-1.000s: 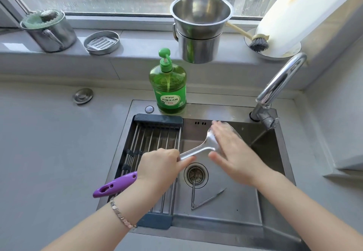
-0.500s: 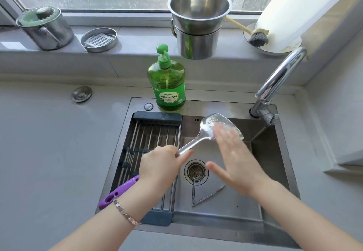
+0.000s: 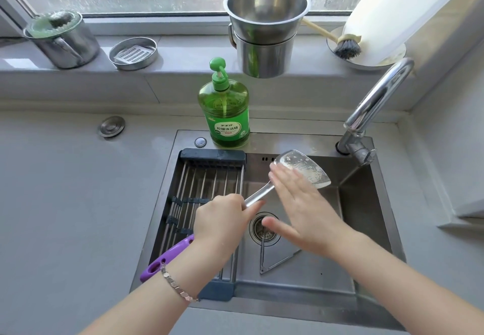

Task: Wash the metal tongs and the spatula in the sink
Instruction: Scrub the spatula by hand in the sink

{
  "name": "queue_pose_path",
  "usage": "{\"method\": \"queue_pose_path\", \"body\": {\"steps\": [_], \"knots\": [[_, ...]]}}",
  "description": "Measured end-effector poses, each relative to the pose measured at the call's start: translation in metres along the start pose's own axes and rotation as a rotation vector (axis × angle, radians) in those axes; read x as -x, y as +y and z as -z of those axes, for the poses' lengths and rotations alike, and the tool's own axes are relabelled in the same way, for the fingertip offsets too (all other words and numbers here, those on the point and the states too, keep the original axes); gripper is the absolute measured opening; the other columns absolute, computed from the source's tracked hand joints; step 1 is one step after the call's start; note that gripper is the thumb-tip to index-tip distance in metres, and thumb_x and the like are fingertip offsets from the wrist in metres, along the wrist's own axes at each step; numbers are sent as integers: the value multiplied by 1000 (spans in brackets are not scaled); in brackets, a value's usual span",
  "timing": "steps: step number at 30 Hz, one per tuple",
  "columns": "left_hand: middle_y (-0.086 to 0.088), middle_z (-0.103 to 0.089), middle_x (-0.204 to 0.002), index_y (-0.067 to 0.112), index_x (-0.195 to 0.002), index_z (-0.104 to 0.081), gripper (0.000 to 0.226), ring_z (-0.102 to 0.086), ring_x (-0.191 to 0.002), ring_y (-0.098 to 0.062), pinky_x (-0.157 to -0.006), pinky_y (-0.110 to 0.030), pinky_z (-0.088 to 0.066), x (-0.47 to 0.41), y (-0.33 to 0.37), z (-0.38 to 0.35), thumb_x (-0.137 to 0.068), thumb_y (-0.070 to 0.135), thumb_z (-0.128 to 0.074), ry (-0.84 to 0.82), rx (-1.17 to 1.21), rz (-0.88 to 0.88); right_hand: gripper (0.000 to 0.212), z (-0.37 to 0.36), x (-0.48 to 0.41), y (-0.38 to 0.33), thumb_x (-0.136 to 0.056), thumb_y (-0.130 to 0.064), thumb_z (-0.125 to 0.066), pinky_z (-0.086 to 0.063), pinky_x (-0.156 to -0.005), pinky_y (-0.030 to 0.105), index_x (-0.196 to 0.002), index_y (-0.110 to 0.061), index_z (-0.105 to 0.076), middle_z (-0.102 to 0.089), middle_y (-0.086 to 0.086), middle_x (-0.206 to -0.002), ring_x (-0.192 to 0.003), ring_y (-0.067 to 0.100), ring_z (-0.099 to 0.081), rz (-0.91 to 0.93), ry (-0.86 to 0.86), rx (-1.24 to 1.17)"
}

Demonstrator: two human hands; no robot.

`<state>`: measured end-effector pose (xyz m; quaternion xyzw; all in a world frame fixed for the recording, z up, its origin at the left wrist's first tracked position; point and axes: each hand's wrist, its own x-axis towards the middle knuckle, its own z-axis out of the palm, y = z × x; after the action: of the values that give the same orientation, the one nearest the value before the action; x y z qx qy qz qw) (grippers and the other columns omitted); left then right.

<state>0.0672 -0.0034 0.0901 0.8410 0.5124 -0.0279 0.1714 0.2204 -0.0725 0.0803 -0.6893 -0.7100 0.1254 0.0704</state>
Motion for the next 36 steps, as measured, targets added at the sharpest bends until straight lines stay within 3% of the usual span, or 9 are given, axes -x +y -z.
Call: {"method": "queue_pose_path", "body": {"steps": [3,8,13,16,20,22,29,34,36], "knots": [[2,-66,-82,21,-88,-62,52,-65,-79,-20,-72,-30,-51,0,-3,2,-90,65,-33,23,-83,-35,124,9,-10,23,-58,-88,16,6,-116,23,-150,-7,-6,-1,5,-158,-145,11,5,-197,-9,-213],[1,-68,-91,20,-97,-62,55,-65,-86,-19,-76,-29,-52,3,-8,-1,-90,65,-32,-8,-179,-83,116,7,-8,7,-59,-85,13,14,-112,21,-149,-11,6,25,-6,-147,-137,4,24,49,-170,-97],[2,-67,-87,19,-93,-61,58,-65,-82,-20,-71,-28,-48,5,-8,-2,-89,67,-29,7,-230,-122,87,15,-20,29,-87,-58,-46,-5,-114,23,-149,-9,-12,-10,0,-158,-145,9,-5,-329,-60,-471],[3,-66,-86,20,-93,-61,58,-64,-80,-20,-65,-27,-43,6,-7,-2,-88,68,-28,44,-260,-167,85,12,-26,32,-71,-46,-74,-28,-105,25,-140,-15,-36,-38,-1,-136,-129,13,-35,-505,7,-668],[2,-56,-47,18,-57,-61,57,-55,-40,-17,-39,-19,-21,9,-7,-4,-80,67,-44,198,-236,-236,31,16,-35,46,-74,-46,-72,-43,-62,23,-79,-16,-67,-63,-3,-73,-72,14,-58,-756,116,-903],[3,-43,-31,20,-43,-53,57,-41,-24,-16,-34,-13,-17,8,-10,-10,-74,66,-43,277,-205,-244,34,18,-36,50,-82,-40,-66,-39,-56,23,-59,-16,-61,-57,-2,-59,-68,16,-55,-821,184,-920],[3,-41,-30,19,-41,-52,55,-37,-21,-17,-39,-12,-14,6,-13,-13,-77,58,-39,321,-172,-303,64,25,-33,35,-66,-59,-71,-42,-90,29,-114,-19,-57,-55,-4,-105,-103,15,-55,-673,7,-652],[4,-40,-30,19,-40,-50,57,-36,-21,-18,-39,-14,-20,4,-11,-12,-78,59,-38,353,-234,-362,42,27,-30,45,-87,-33,-57,-38,-63,29,-54,-8,-54,-54,9,-58,-66,24,-53,-783,205,-731],[4,-39,-29,19,-39,-49,56,-35,-21,-18,-41,-13,-18,3,-10,-12,-78,58,-39,376,-239,-379,40,26,-29,43,-88,-38,-54,-43,-72,30,-63,-8,-64,-64,9,-68,-76,26,-59,-742,234,-726]]}}
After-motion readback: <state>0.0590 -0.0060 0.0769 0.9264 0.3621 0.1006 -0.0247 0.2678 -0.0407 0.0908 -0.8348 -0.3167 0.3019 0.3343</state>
